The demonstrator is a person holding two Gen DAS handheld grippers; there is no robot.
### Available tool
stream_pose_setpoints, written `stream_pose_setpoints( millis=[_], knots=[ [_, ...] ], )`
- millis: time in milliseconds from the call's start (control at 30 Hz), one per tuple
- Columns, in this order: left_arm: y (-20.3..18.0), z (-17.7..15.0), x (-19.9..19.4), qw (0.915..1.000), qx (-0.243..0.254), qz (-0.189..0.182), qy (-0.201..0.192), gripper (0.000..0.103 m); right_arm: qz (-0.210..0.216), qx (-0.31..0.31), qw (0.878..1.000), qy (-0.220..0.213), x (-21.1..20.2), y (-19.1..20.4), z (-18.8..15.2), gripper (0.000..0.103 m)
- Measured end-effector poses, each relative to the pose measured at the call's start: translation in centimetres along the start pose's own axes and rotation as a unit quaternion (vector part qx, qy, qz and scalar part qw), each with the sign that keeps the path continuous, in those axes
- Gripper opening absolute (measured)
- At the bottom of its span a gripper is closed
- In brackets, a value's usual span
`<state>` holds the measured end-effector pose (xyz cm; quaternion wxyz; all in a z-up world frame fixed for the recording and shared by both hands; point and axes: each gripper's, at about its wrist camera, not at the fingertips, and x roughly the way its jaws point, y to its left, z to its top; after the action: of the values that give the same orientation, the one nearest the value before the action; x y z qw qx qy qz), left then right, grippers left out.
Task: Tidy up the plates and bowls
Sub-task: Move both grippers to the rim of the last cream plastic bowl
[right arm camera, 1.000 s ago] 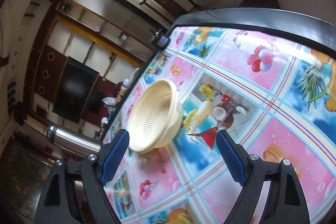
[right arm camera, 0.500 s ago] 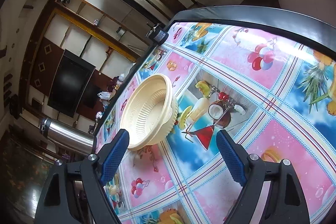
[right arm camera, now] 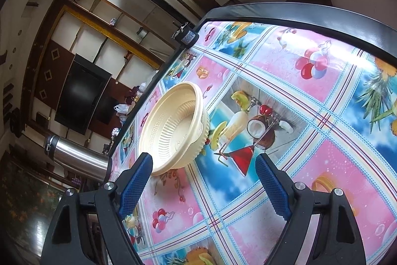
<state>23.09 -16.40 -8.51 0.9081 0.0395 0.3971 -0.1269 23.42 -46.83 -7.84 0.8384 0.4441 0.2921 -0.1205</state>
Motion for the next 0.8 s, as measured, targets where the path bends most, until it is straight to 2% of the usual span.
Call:
stream_pose_setpoints(
  millis=[267, 433, 633, 800],
  knots=[
    [-0.2, -0.2, 0.6, 0.9999, 0.003, 0.0, 0.012, 0.071, -0.005, 0.008, 1.0, -0.003, 0.4, 0.0, 0.5, 0.088],
    [-0.1, -0.3, 0.8, 0.9998, -0.001, -0.003, 0.019, 0.071, -0.005, 0.007, 1.0, -0.001, 1.7, 1.6, 1.7, 0.088],
    [0.4, -0.2, 0.8, 0.9997, -0.013, -0.007, 0.02, 0.071, -0.07, -0.013, 0.997, -0.003, 3.1, 3.2, 2.5, 0.088],
    [0.1, -0.4, 1.2, 0.9996, -0.009, -0.008, 0.026, 0.071, -0.067, 0.015, 0.998, 0.013, 4.9, 2.0, 2.9, 0.088]
  ],
)
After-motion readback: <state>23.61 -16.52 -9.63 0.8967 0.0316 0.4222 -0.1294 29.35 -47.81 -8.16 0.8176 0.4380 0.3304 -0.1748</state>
